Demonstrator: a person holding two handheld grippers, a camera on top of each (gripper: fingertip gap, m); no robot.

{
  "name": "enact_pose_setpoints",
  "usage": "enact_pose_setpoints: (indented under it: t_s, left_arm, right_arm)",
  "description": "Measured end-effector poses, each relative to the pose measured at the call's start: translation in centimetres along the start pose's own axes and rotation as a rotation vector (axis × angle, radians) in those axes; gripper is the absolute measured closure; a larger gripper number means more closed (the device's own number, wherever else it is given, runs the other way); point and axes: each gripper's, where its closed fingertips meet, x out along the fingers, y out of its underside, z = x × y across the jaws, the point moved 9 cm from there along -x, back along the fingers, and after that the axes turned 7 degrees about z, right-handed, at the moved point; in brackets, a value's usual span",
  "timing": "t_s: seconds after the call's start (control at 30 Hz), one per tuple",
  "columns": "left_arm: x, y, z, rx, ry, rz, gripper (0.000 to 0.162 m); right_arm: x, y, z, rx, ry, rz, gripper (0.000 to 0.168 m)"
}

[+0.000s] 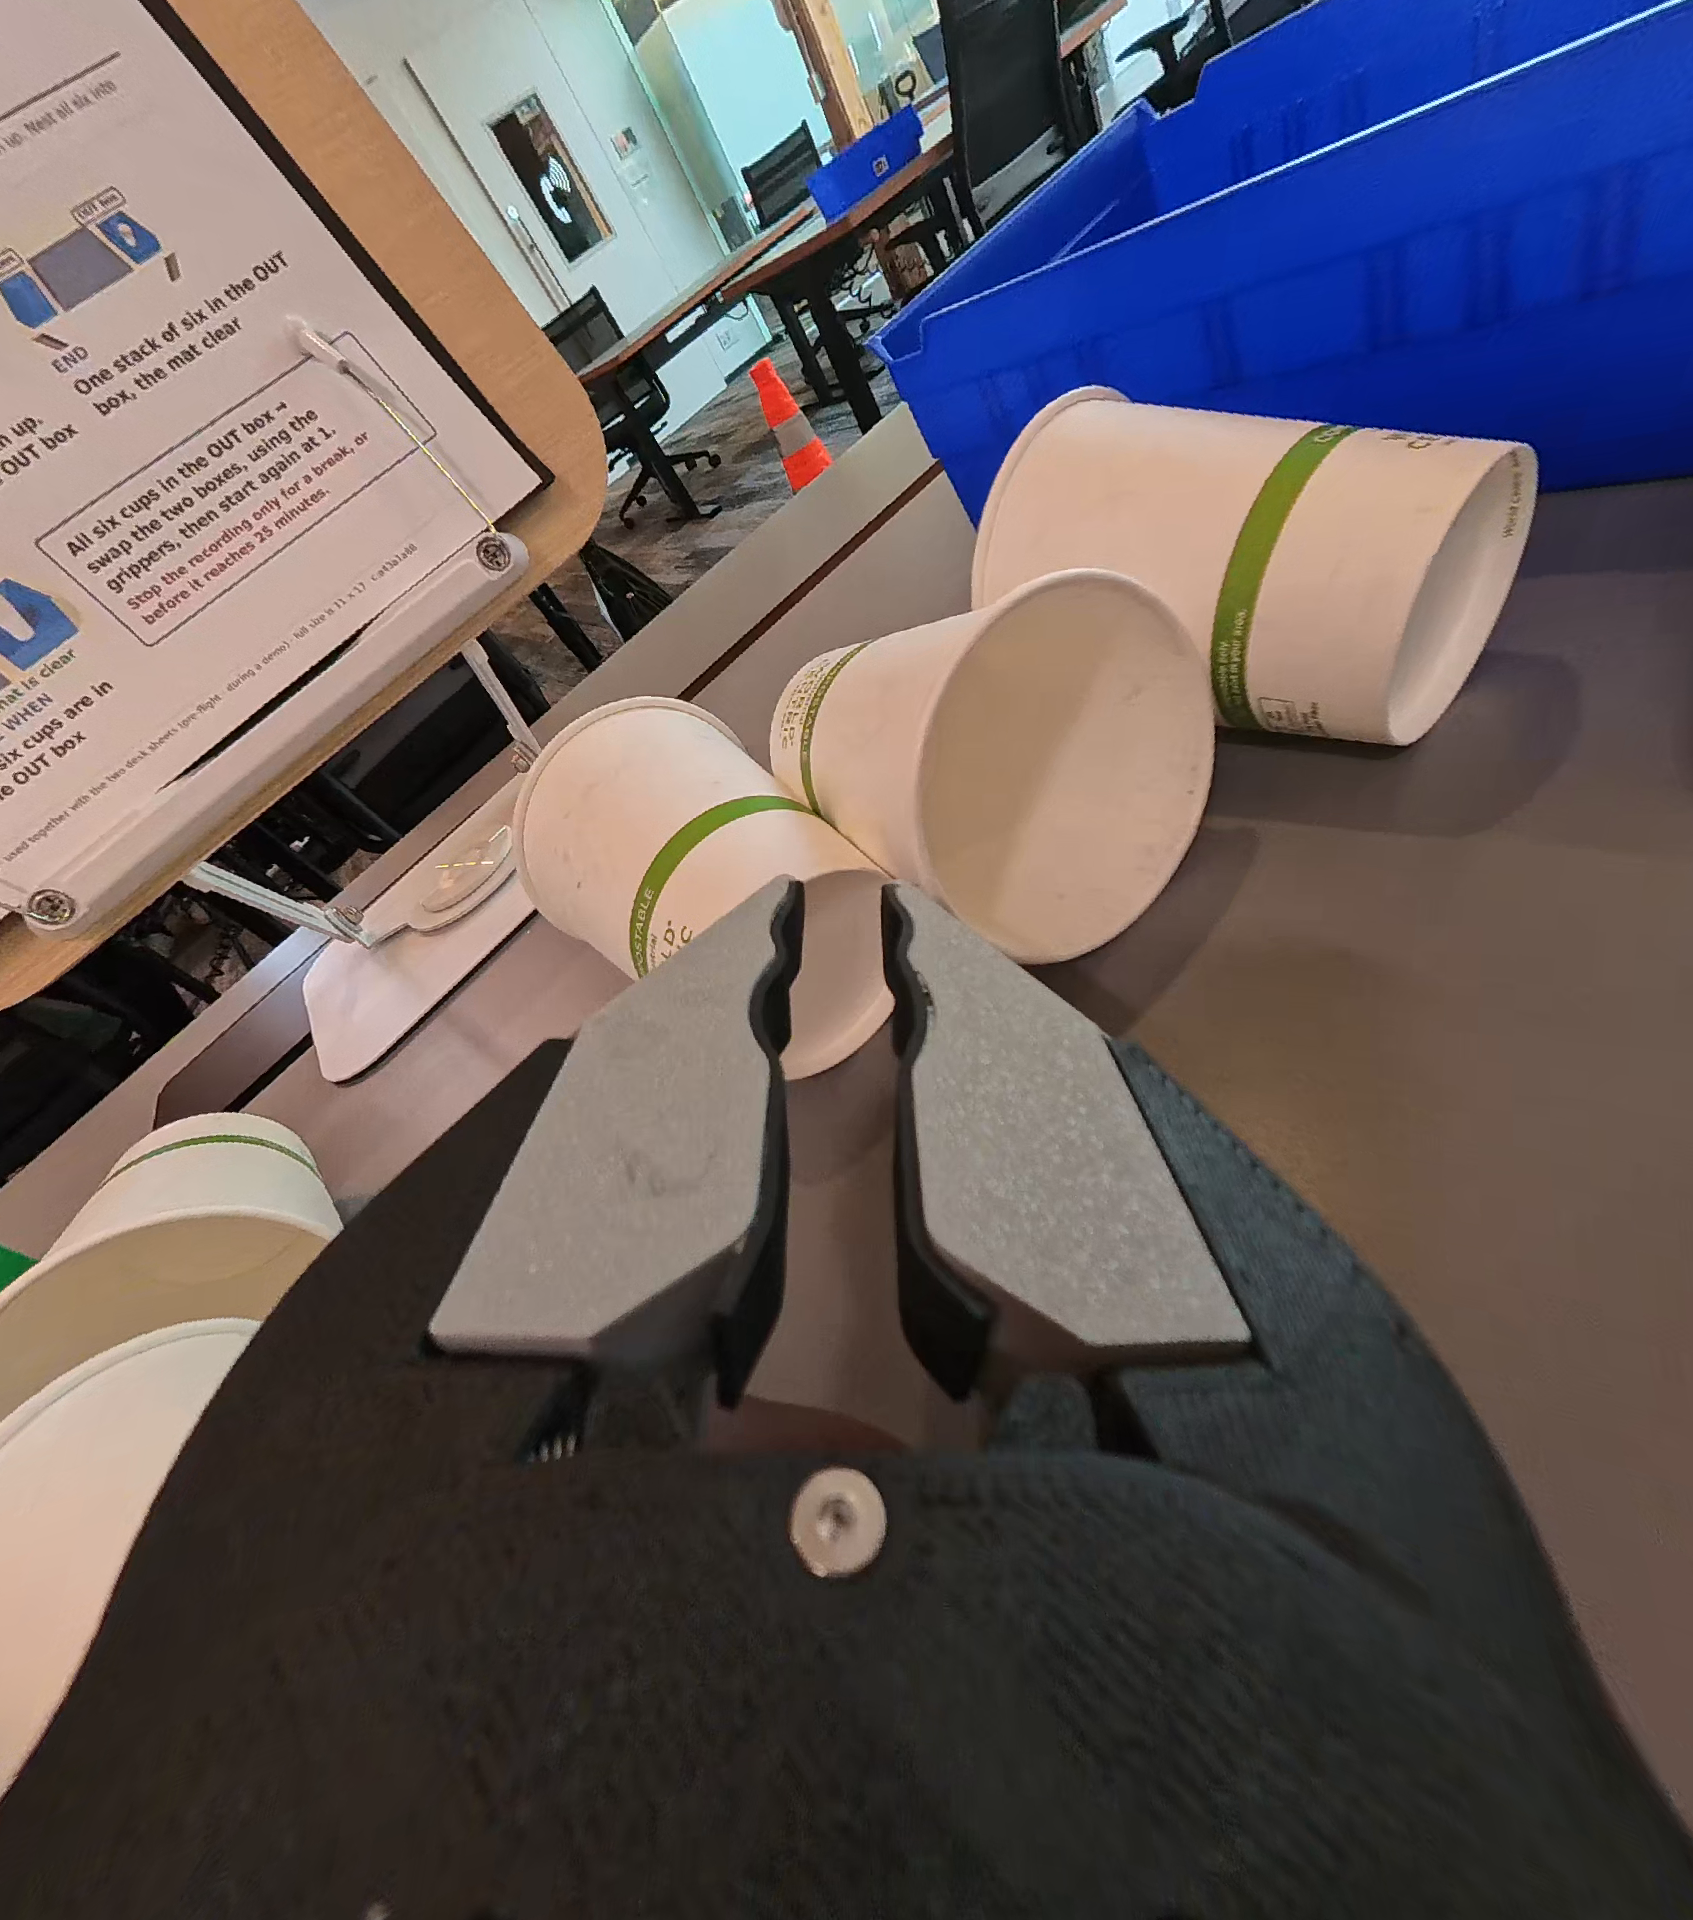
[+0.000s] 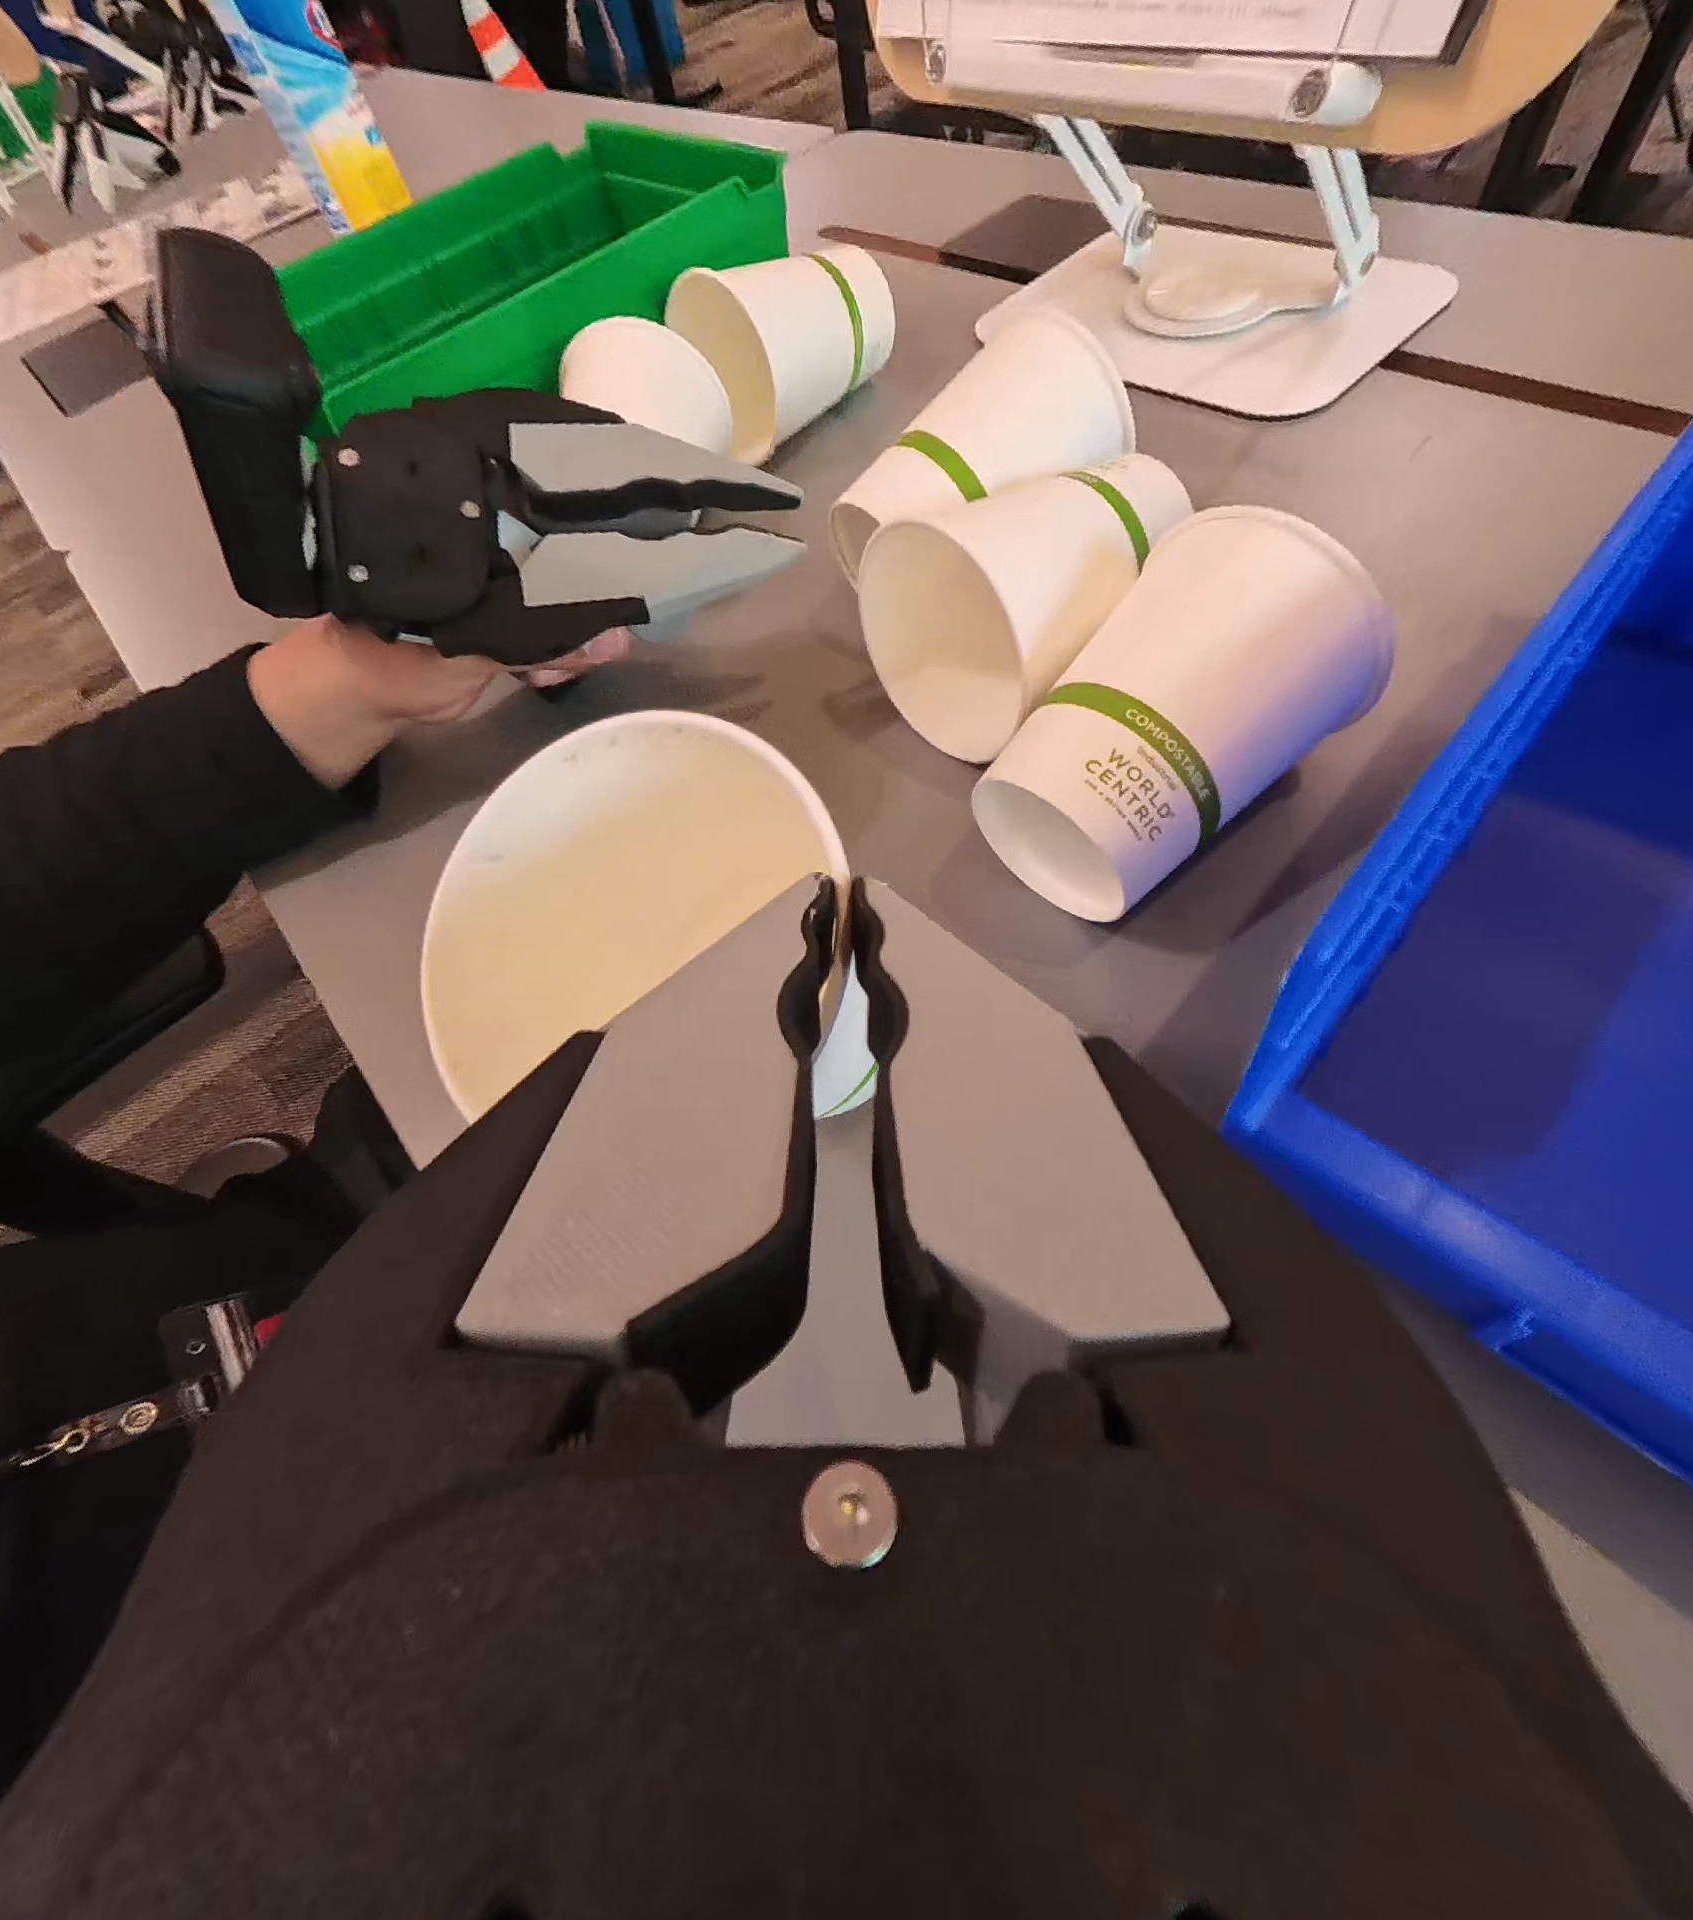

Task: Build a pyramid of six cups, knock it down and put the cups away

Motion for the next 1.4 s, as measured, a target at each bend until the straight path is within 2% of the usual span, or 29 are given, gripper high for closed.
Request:
enact_pose_setpoints:
  t_s: [0.17, 0.23, 0.3, 0.4, 0.5, 0.63, 0.83, 1.27, 1.33, 1.4]
  left_arm:
    - [0.0, 0.0, -0.1, 0.006, 0.0, 0.001, 0.15]
    - [0.0, 0.0, -0.1, 0.011, 0.0, 0.001, 0.15]
    - [0.0, 0.0, -0.1, 0.013, -0.001, 0.002, 0.15]
    - [0.0, 0.0, -0.1, 0.013, -0.001, 0.003, 0.15]
    - [0.0, 0.0, -0.2, 0.017, -0.002, 0.004, 0.15]
    - [0.1, 0.0, -0.2, 0.026, -0.002, 0.006, 0.15]
    - [0.1, 0.0, -0.2, 0.026, -0.002, 0.007, 0.15]
    - [0.1, 0.0, -0.4, 0.043, -0.002, 0.011, 0.15]
    - [0.1, 0.0, -0.4, 0.042, -0.002, 0.01, 0.15]
    - [0.1, 0.0, -0.5, 0.044, 0.0, 0.012, 0.15]
  right_arm:
    - [-1.9, -0.7, -0.4, -0.001, 0.055, -0.095, 0.168]
    - [-3.8, -1.3, -1.0, 0.009, 0.129, -0.223, 0.168]
    - [-6.4, -1.8, -1.8, 0.043, 0.212, -0.424, 0.168]
    - [-9.4, -1.1, -3.8, 0.13, 0.364, -0.644, 0.168]
    - [-9.7, 0.3, -6.5, 0.197, 0.5, -0.607, 0.168]
    - [-8.0, 1.8, -9.2, 0.275, 0.56, -0.561, 0.168]
    - [-5.8, 3.1, -11.1, 0.298, 0.67, -0.4, 0.168]
    - [-4.8, 4.9, -13.5, 0.351, 0.739, -0.423, 0.168]
    - [-4.8, 4.9, -13.6, 0.365, 0.737, -0.427, 0.162]
    - [-4.8, 4.6, -13.6, 0.372, 0.707, -0.455, 0.147]
